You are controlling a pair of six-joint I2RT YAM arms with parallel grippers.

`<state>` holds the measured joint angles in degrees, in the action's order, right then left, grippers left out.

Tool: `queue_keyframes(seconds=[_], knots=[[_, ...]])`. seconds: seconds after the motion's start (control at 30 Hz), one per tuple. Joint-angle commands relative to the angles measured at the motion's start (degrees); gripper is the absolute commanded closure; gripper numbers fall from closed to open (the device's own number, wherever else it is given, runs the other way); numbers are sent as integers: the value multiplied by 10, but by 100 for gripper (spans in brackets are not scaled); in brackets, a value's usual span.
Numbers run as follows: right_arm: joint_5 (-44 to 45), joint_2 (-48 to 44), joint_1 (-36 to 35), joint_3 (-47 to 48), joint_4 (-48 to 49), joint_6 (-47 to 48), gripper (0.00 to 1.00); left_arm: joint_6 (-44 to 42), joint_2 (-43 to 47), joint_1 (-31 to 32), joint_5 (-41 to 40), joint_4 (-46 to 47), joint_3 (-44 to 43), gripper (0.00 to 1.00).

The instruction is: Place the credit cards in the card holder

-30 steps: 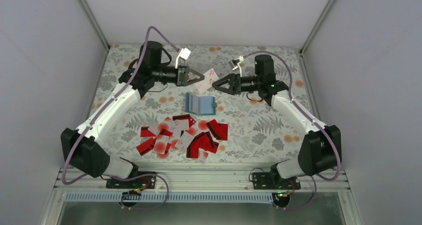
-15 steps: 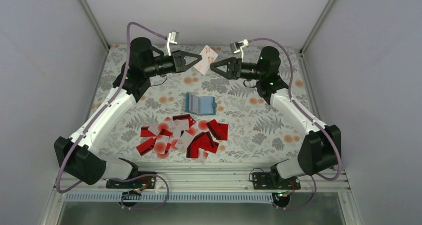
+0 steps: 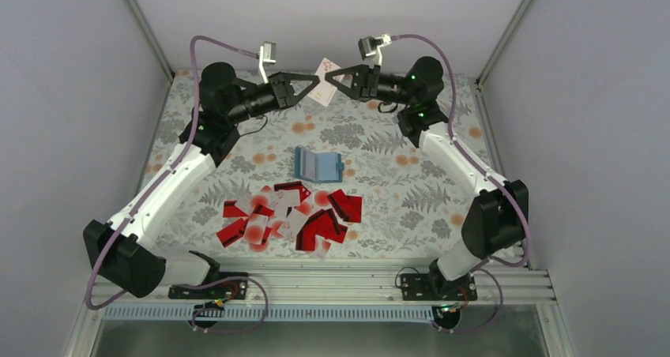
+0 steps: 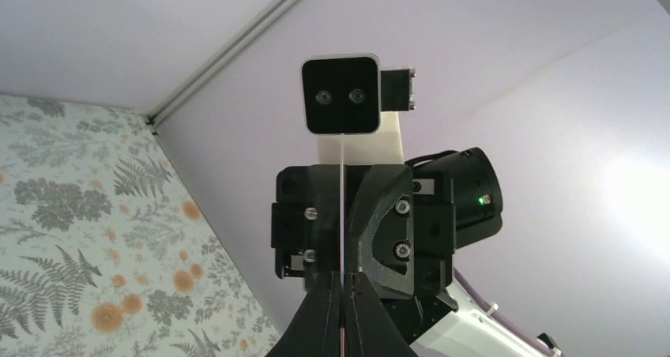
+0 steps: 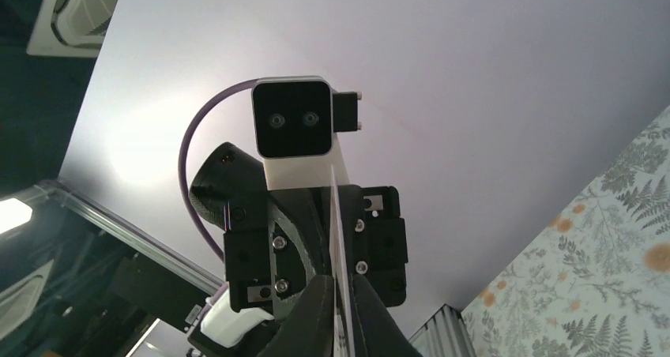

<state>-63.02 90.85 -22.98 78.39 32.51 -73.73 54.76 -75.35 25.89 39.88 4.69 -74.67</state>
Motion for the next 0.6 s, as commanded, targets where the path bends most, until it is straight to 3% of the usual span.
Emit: queue_keyframes(seconds=[0.0,0.13,0.3,0.57], knots=[[3,13,-9,36,32,-41,96,17,15,8,-22,37,10,98],[-6,22,-10,48,7,-38,96,5,15,9,-17,16,2,96],[-27,24,-10,54,-53,-1,96,-52,13,8,-4,-84,-40,84],[-72,37,-10,51,-115,34,96,-83,7,6,68,-102,-34,83]])
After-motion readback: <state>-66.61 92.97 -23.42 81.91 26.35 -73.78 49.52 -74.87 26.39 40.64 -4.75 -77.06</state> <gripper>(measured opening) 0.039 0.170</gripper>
